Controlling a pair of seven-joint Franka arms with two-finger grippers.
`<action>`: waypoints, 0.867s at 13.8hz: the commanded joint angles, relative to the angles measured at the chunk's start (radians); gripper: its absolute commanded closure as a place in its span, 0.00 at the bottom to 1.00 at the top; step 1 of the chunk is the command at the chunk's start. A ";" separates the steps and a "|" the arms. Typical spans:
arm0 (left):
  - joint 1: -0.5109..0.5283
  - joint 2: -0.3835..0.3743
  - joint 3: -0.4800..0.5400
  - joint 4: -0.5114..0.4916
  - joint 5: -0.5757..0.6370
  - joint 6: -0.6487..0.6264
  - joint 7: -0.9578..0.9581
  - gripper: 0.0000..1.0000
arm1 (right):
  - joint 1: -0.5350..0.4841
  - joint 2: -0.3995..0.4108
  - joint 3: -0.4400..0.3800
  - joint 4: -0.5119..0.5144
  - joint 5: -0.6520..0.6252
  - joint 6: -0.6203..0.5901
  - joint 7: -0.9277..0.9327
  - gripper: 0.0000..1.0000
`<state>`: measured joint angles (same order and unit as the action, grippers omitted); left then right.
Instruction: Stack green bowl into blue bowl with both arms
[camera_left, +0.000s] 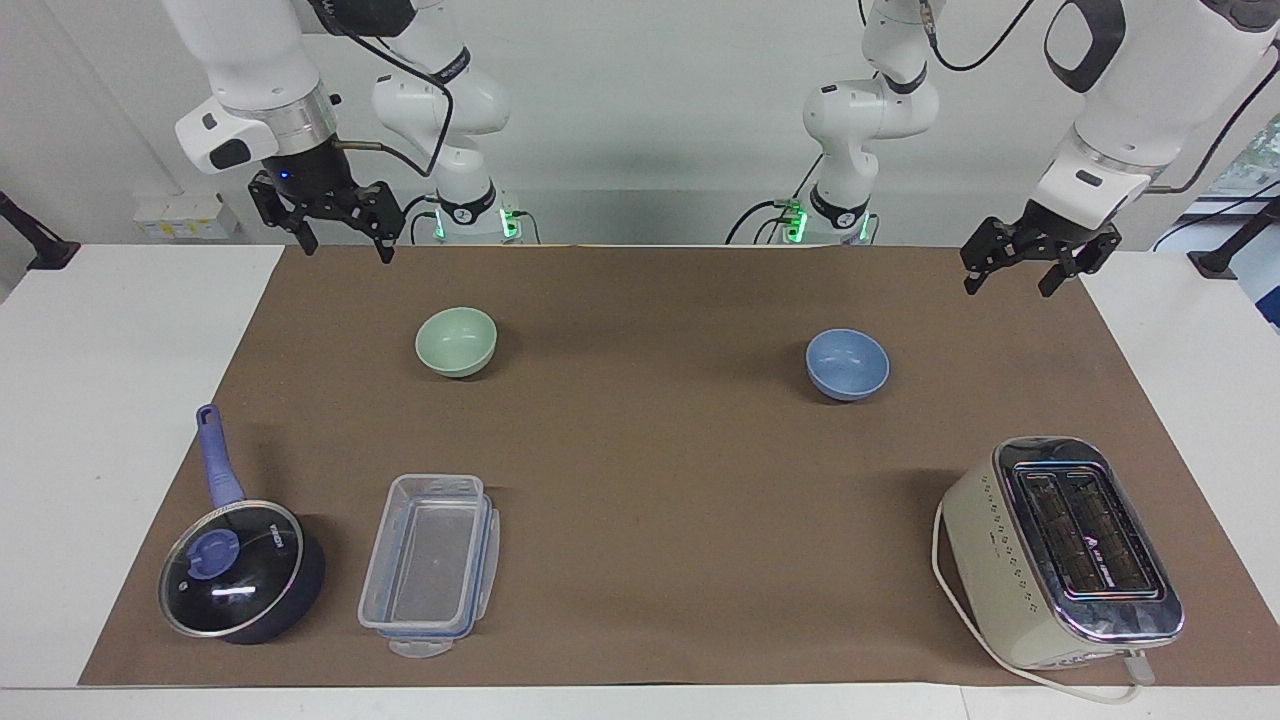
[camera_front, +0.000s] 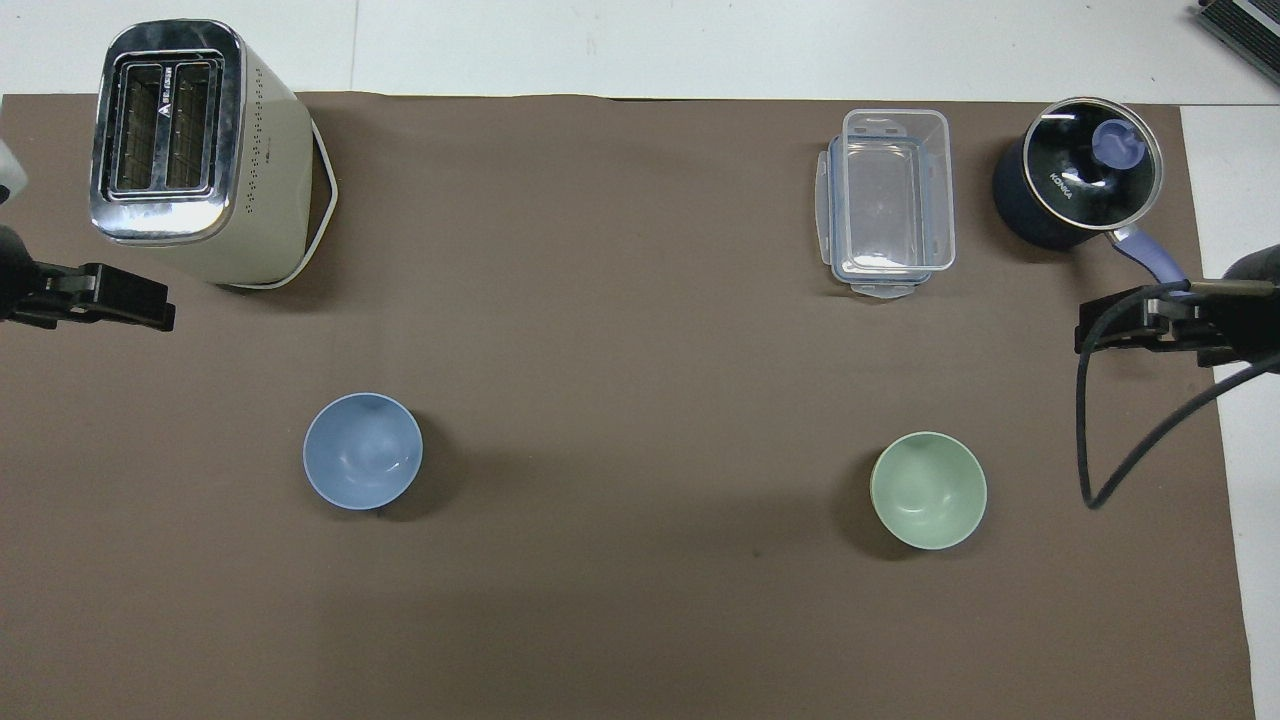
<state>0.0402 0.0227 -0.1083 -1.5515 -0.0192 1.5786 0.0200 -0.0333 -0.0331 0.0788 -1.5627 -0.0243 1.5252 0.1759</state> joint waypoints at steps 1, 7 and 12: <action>0.006 -0.013 -0.001 -0.016 0.018 -0.003 0.006 0.00 | -0.010 -0.022 0.007 -0.023 0.009 0.000 0.024 0.00; 0.001 -0.017 -0.001 -0.028 0.018 0.003 0.001 0.00 | -0.010 -0.022 0.007 -0.023 0.009 0.000 0.025 0.00; -0.002 -0.038 -0.002 -0.119 0.016 0.047 0.011 0.00 | -0.008 -0.024 0.009 -0.025 0.009 -0.003 0.027 0.00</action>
<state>0.0402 0.0223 -0.1087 -1.5968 -0.0192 1.5818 0.0201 -0.0333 -0.0333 0.0788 -1.5628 -0.0243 1.5252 0.1760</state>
